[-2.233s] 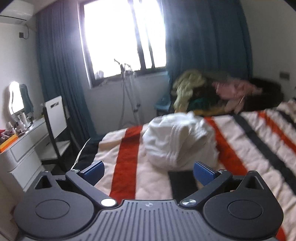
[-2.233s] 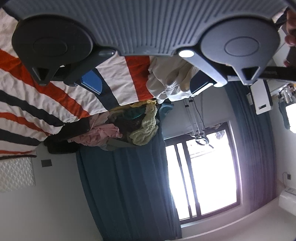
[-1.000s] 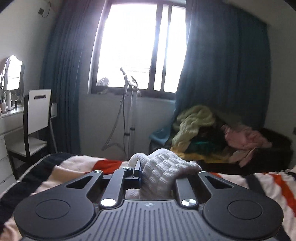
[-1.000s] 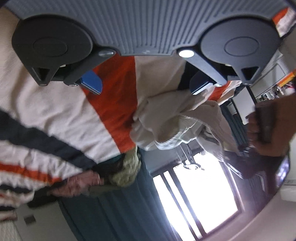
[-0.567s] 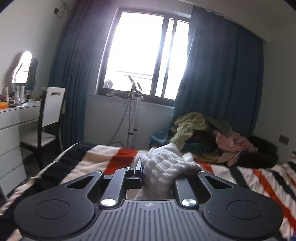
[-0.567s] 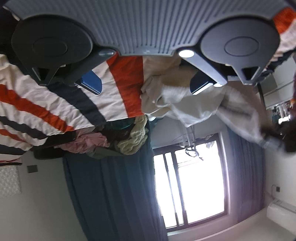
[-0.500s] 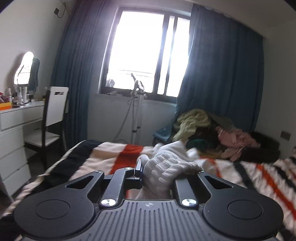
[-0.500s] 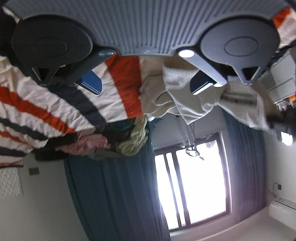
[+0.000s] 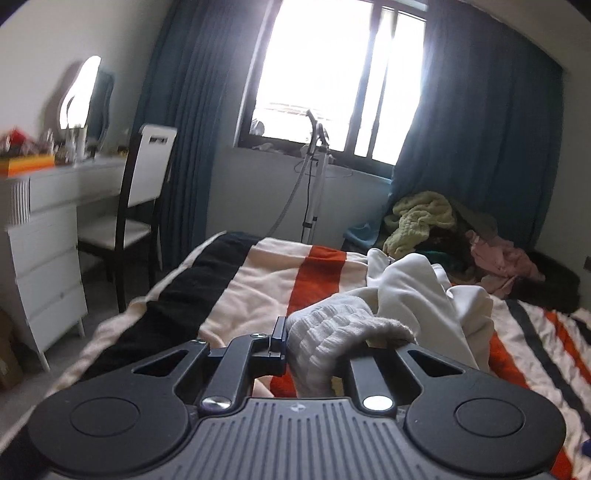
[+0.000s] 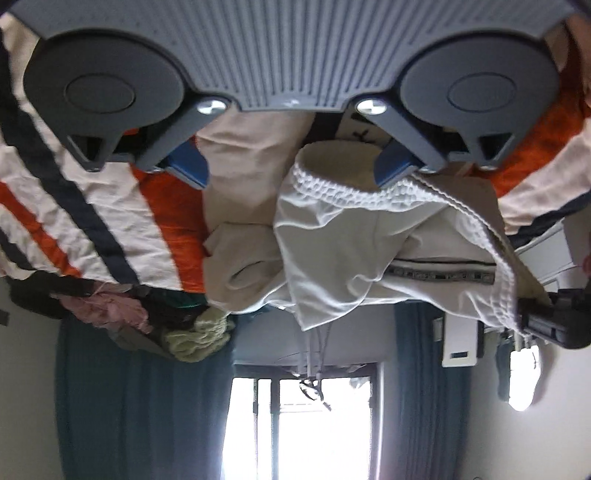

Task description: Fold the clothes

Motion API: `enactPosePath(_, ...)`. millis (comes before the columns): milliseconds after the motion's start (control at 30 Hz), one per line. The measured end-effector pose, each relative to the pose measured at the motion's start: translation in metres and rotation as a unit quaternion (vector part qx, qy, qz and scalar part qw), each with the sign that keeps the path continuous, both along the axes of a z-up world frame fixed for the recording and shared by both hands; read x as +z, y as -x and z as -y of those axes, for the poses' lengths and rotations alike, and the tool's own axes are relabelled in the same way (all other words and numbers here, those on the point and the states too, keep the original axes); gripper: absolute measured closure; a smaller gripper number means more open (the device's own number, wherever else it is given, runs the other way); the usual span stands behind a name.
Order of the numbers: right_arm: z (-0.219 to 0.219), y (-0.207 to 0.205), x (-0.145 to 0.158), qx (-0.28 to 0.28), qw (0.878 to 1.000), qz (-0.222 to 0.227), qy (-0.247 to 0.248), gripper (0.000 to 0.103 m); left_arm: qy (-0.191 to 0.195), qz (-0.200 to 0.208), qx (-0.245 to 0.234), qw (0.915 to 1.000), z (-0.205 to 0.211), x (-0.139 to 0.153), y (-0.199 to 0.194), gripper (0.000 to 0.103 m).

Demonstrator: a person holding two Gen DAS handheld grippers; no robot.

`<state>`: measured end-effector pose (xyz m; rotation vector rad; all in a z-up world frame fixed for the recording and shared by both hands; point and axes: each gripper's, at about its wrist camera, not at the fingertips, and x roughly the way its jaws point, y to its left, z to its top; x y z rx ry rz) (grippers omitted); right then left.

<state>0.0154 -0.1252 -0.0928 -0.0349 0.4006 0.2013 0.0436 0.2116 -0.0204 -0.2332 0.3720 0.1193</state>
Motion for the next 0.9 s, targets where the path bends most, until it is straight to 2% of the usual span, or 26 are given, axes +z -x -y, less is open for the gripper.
enactPosePath(33, -0.001, -0.007, -0.005, 0.002, 1.000, -0.007, 0.001, 0.020, 0.014, -0.004, 0.004, 0.9999, -0.004, -0.003, -0.002, 0.092)
enactPosePath(100, -0.001, -0.020, -0.015, 0.006, 1.000, -0.017, -0.006, 0.026, 0.034, -0.013, 0.013, 0.9992, -0.009, -0.007, -0.004, 0.092)
enactPosePath(333, -0.002, -0.068, -0.055, 0.008, 0.997, -0.068, -0.041, 0.029, 0.060, -0.032, 0.046, 0.9967, -0.027, -0.018, -0.019, 0.092)
enactPosePath(567, 0.007, -0.090, -0.057, 0.006, 0.993, -0.040, -0.109, 0.032, 0.087, -0.047, 0.080, 0.9919, -0.039, -0.020, -0.030, 0.092)
enactPosePath(600, 0.005, -0.093, -0.057, 0.015, 0.993, -0.045, -0.109, 0.037, 0.083, -0.051, 0.084, 0.9917, -0.039, -0.022, -0.032, 0.092)
enactPosePath(633, 0.003, -0.096, -0.058, 0.025, 0.993, -0.049, -0.108, 0.053, 0.078, -0.055, 0.086, 0.9917, -0.038, -0.024, -0.033, 0.092)
enactPosePath(733, -0.006, -0.096, -0.056, 0.046, 0.994, -0.049, -0.090, 0.076, 0.071, -0.063, 0.088, 0.9916, -0.038, -0.028, -0.037, 0.092)
enactPosePath(833, -0.006, -0.091, -0.051, 0.047, 0.995, -0.034, -0.086, 0.083, 0.061, -0.069, 0.088, 0.9919, -0.038, -0.031, -0.038, 0.092)
enactPosePath(900, -0.004, -0.087, -0.044, 0.041, 0.995, -0.021, -0.090, 0.084, 0.070, -0.076, 0.086, 0.9910, -0.040, -0.034, -0.038, 0.091)
